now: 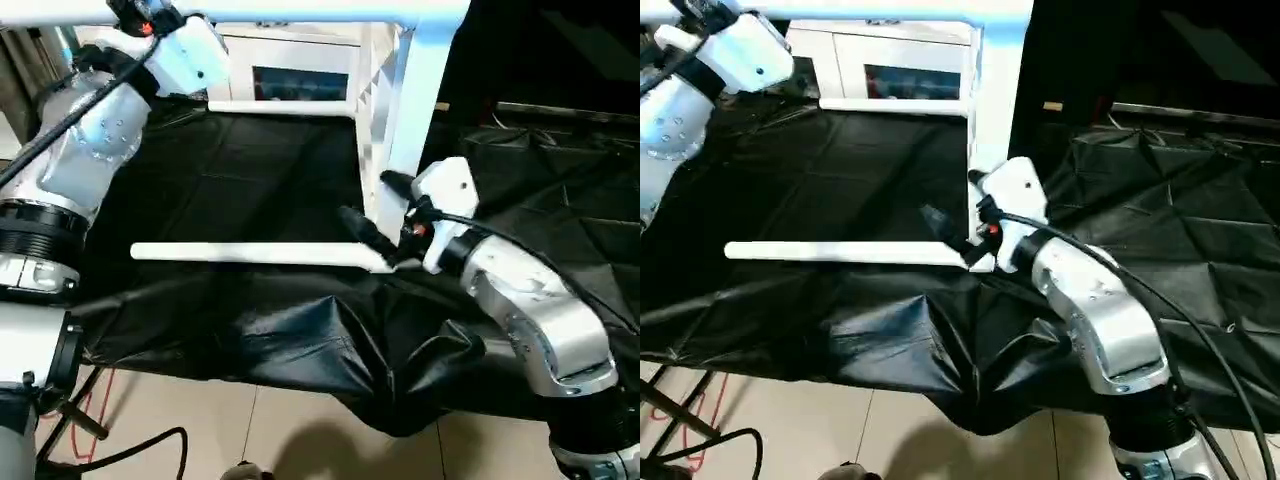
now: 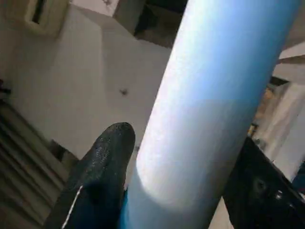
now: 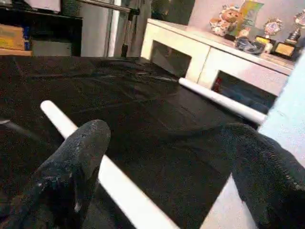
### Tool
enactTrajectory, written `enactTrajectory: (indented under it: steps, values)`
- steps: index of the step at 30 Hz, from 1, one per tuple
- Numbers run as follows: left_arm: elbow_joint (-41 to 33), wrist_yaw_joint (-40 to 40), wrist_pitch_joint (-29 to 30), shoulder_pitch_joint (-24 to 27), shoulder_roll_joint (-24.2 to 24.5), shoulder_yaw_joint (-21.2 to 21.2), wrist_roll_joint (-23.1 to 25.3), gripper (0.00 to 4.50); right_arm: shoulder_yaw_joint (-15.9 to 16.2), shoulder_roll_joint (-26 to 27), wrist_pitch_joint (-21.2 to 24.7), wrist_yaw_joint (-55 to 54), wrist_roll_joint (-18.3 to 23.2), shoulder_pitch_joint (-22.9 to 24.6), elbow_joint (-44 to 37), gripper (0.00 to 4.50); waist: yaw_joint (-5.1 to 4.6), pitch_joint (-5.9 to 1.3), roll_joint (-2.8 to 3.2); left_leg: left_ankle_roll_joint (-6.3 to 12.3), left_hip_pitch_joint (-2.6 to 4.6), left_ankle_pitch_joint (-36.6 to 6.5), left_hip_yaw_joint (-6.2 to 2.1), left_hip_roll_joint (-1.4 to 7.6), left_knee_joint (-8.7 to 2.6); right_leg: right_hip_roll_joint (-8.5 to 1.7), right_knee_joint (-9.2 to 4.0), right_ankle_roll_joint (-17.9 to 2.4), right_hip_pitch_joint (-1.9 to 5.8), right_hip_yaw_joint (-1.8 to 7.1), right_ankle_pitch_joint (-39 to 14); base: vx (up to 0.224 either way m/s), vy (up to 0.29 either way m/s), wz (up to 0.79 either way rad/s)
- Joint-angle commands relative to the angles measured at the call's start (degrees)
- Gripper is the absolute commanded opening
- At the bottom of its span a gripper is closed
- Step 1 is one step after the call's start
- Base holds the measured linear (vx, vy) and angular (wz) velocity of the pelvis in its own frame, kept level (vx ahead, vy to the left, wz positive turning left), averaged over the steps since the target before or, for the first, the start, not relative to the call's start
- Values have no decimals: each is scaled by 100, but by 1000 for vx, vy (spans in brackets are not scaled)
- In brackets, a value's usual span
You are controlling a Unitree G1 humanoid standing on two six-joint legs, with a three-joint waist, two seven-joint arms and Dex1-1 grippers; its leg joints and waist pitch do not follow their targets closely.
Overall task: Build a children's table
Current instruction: Flip table
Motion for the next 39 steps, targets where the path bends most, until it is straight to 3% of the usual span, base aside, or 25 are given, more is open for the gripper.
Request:
enactTrajectory:
  steps: [1,4,5,14,15,22,25,28,31,33,34,36,37,39]
  values:
    - [112,-796,436,205,-206,-165,-294,253,-11,2,-133,234,175,3,-184,418,-26,-310,56,-451,248,-2149,-293,388,-493,-600,-560,-727,12,354,-2206,0,0,0]
    - [61,-1097,819,214,-320,-42,-580,236,2,-5,-180,323,209,15,-203,418,-26,-294,42,-420,252,-2210,-290,374,-485,-599,-595,-649,-12,355,-2481,0,0,0]
    - [53,-1246,1099,191,-400,57,-767,236,8,-9,-211,333,189,14,-189,418,-29,-291,12,-401,251,-2207,-288,370,-485,-600,-605,-631,-9,353,-2557,0,0,0]
    - [-53,-1220,2281,-2,-806,886,-1642,231,-138,-29,-372,243,-1,-53,10,418,-14,-303,13,-222,207,-1961,-300,345,-468,-619,-661,-419,-1,327,-3114,0,0,0]
    - [-57,-1138,2456,-48,-865,1042,-1770,231,-168,-47,-389,246,-4,-52,23,418,-4,-323,18,-168,170,-1748,-293,350,-476,-616,-630,-436,28,331,-2901,0,0,0]
    - [12,-806,3275,-262,-1130,1842,-2315,233,-326,-200,-474,287,-41,-4,85,418,46,-354,24,61,106,-1110,-233,316,-438,-587,-580,-550,74,312,-2399,0,0,0]
    - [-101,-661,3376,-249,-1216,2071,-2444,233,-392,-254,-468,302,-57,16,81,418,66,-378,34,145,109,-1024,-211,313,-429,-582,-532,-749,97,300,-1889,0,0,0]
    - [-324,-567,3467,-172,-1310,2285,-2538,233,-463,-291,-401,252,-60,59,44,418,97,-381,22,205,106,-954,-194,308,-417,-574,-526,-797,107,293,-1781,0,0,0]
    - [-660,-563,3630,31,-1424,2405,-2624,229,-638,-219,-232,-18,-43,147,0,418,87,-408,76,131,114,-974,-225,367,-461,-555,-501,-832,104,279,-1526,0,0,0]
    - [-794,-555,3679,135,-1476,2425,-2648,219,-743,-141,-161,-175,-18,182,1,450,56,-424,56,17,135,-1036,-233,393,-484,-535,-462,-899,94,278,-1123,0,0,0]
    - [-1040,-532,3741,342,-1570,2415,-2647,214,-965,36,-83,-488,36,235,18,450,41,-463,23,10,126,-831,-225,394,-463,-548,-397,-1032,128,281,-505,0,0,0]
    - [-1233,-501,3803,510,-1645,2393,-2652,209,-1106,136,-73,-675,56,276,16,450,50,-475,4,138,98,-512,-205,379,-427,-546,-348,-1134,131,277,38,0,0,0]
    - [-1357,-462,3848,607,-1686,2389,-2691,199,-1194,208,-78,-804,58,307,1,450,48,-456,-6,182,84,-506,-198,368,-429,-534,-359,-1142,126,278,62,0,0,0]
    - [-1603,-449,3776,812,-1736,2313,-2713,194,-1305,280,-86,-1047,-27,361,-50,450,71,-404,1,108,113,-917,-193,382,-463,-556,-448,-1083,102,282,-563,0,0,0]
